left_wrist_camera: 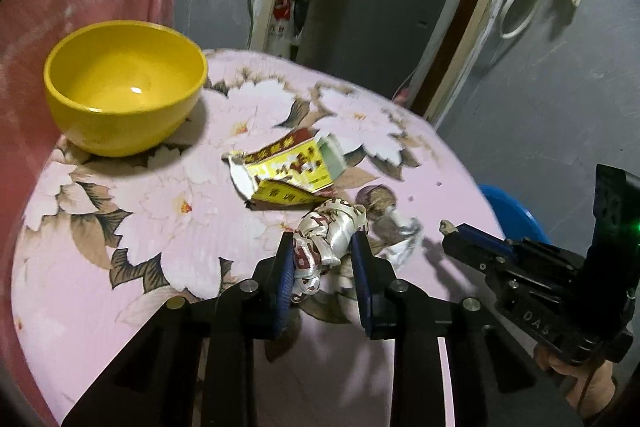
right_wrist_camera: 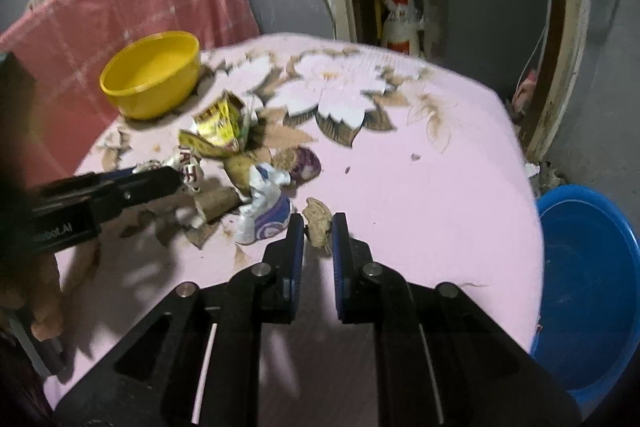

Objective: Collect trash
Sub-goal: 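Grasp the silver foil wrapper with the left tool and lift it, then carry the silver foil wrapper with the left tool over the blue basin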

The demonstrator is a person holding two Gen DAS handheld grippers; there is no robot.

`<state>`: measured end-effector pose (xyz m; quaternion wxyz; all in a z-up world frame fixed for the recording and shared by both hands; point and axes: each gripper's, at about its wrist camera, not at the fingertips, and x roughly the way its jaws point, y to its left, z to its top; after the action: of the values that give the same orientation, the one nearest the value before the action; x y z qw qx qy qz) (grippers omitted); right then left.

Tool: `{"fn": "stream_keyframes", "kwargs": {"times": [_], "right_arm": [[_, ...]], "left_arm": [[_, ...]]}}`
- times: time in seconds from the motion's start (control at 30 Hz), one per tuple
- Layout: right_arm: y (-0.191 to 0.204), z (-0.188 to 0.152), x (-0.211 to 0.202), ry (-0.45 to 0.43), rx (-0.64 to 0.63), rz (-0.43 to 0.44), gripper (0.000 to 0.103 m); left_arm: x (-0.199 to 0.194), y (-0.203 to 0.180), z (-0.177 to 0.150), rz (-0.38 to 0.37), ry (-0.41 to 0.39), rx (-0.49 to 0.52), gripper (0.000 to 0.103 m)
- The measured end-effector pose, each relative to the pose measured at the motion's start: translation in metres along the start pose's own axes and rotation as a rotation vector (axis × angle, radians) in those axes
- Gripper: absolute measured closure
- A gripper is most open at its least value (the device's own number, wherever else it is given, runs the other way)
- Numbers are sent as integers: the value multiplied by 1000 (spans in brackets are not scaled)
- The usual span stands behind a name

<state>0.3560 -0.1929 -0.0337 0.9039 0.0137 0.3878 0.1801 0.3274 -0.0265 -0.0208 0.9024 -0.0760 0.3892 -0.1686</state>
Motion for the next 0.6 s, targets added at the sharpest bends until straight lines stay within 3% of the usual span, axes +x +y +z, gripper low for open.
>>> {"fn": "stream_keyframes", "kwargs": {"times": [0.23, 0.6], "right_arm": [[0, 5, -56, -196, 3, -21, 61], [-22, 5, -156, -524, 13, -124, 61]], "left_arm": [[-32, -28, 7, -46, -140, -5, 80], [-68, -103, 26, -164, -392, 64, 80]]}}
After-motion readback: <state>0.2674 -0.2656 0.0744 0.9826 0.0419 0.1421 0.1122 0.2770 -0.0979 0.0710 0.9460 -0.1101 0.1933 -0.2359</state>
